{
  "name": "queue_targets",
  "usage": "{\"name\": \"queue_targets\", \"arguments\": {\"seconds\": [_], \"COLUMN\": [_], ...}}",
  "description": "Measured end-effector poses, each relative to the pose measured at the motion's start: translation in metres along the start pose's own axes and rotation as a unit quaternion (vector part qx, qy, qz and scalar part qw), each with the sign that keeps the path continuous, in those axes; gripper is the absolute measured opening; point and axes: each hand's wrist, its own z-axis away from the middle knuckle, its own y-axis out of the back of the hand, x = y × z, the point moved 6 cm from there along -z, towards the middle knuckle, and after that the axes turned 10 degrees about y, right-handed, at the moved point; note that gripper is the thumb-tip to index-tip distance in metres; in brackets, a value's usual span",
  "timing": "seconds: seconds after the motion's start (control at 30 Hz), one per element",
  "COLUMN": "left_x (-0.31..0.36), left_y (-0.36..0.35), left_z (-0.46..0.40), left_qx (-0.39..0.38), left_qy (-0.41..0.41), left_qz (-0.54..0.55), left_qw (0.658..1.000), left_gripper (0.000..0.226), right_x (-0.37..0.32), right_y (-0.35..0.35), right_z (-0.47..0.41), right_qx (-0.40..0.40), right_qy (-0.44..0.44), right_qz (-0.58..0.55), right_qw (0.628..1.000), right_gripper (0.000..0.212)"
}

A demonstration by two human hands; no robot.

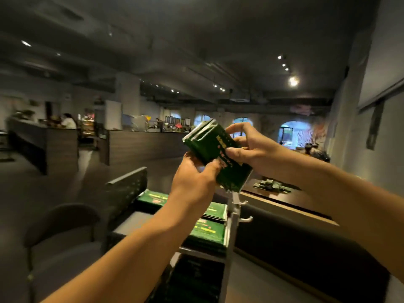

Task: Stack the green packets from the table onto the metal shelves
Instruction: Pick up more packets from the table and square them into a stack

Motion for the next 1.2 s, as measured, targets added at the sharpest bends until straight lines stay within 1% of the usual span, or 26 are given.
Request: {"name": "queue_targets", "arguments": {"seconds": [0.07,0.1,0.17,0.2,0.27,0.33,0.43,0.5,0.53,0.57,0.6,0.67,0.7,0.77,0.8,0.87,0.9,0.97,1.03,1.1,1.13,1.2], "left_x": [-0.007,-0.012,-0.024,-0.030,-0.048,-0.061,-0.073,-0.078,-0.080,-0.081,-0.082,-0.085,-0.085,-0.088,-0.087,-0.085,-0.084,-0.078,-0.072,-0.060,-0.053,-0.034], "left_y": [0.030,0.038,0.064,0.074,0.096,0.113,0.128,0.134,0.136,0.139,0.142,0.145,0.147,0.152,0.154,0.157,0.158,0.160,0.161,0.158,0.157,0.145], "left_z": [-0.005,-0.005,0.002,0.007,0.015,0.021,0.026,0.024,0.024,0.023,0.022,0.022,0.024,0.023,0.025,0.026,0.025,0.023,0.015,0.008,0.005,0.002], "left_qx": [0.041,0.053,0.082,0.092,0.106,0.109,0.116,0.116,0.121,0.120,0.119,0.118,0.119,0.124,0.124,0.127,0.131,0.138,0.145,0.155,0.158,0.161], "left_qy": [0.061,0.091,0.147,0.179,0.231,0.272,0.315,0.328,0.337,0.345,0.350,0.359,0.364,0.367,0.370,0.370,0.365,0.347,0.294,0.236,0.209,0.137], "left_qz": [0.036,0.072,0.155,0.182,0.215,0.219,0.213,0.225,0.232,0.233,0.230,0.219,0.215,0.216,0.212,0.181,0.164,0.134,0.074,0.020,-0.004,-0.074], "left_qw": [0.997,0.992,0.974,0.962,0.943,0.931,0.917,0.910,0.904,0.901,0.900,0.900,0.899,0.896,0.896,0.902,0.907,0.918,0.942,0.959,0.965,0.975], "left_gripper": [0.051,0.043,0.015,0.014,0.021,0.018,0.019,0.011,0.011,0.017,0.016,0.007,0.011,0.008,0.006,0.012,0.009,0.010,0.014,0.033,0.035,0.030], "right_x": [0.010,0.019,0.036,0.045,0.063,0.079,0.100,0.112,0.117,0.121,0.126,0.131,0.132,0.131,0.129,0.121,0.116,0.102,0.089,0.074,0.067,0.046], "right_y": [-0.027,-0.036,-0.069,-0.085,-0.119,-0.145,-0.169,-0.180,-0.183,-0.186,-0.189,-0.190,-0.192,-0.194,-0.195,-0.193,-0.191,-0.186,-0.180,-0.173,-0.172,-0.158], "right_z": [-0.033,-0.044,-0.069,-0.078,-0.093,-0.101,-0.110,-0.114,-0.115,-0.116,-0.117,-0.117,-0.116,-0.114,-0.117,-0.123,-0.127,-0.131,-0.127,-0.117,-0.112,-0.096], "right_qx": [-0.056,-0.076,-0.137,-0.169,-0.236,-0.282,-0.324,-0.341,-0.346,-0.351,-0.355,-0.366,-0.372,-0.390,-0.398,-0.401,-0.394,-0.368,-0.351,-0.341,-0.334,-0.302], "right_qy": [-0.038,-0.057,-0.083,-0.096,-0.127,-0.168,-0.223,-0.254,-0.267,-0.276,-0.283,-0.283,-0.280,-0.261,-0.236,-0.167,-0.130,-0.063,-0.030,-0.010,0.000,0.028], "right_qz": [0.015,0.034,0.066,0.081,0.121,0.158,0.176,0.182,0.184,0.188,0.197,0.220,0.231,0.268,0.300,0.368,0.399,0.446,0.469,0.474,0.466,0.447], "right_qw": [0.998,0.995,0.985,0.978,0.956,0.931,0.902,0.887,0.881,0.875,0.869,0.859,0.854,0.841,0.834,0.822,0.818,0.813,0.810,0.811,0.819,0.842], "right_gripper": [0.030,0.029,0.028,0.028,0.032,0.034,0.033,0.035,0.038,0.040,0.040,0.037,0.036,0.032,0.032,0.038,0.040,0.036,0.030,0.028,0.028,0.029]}}
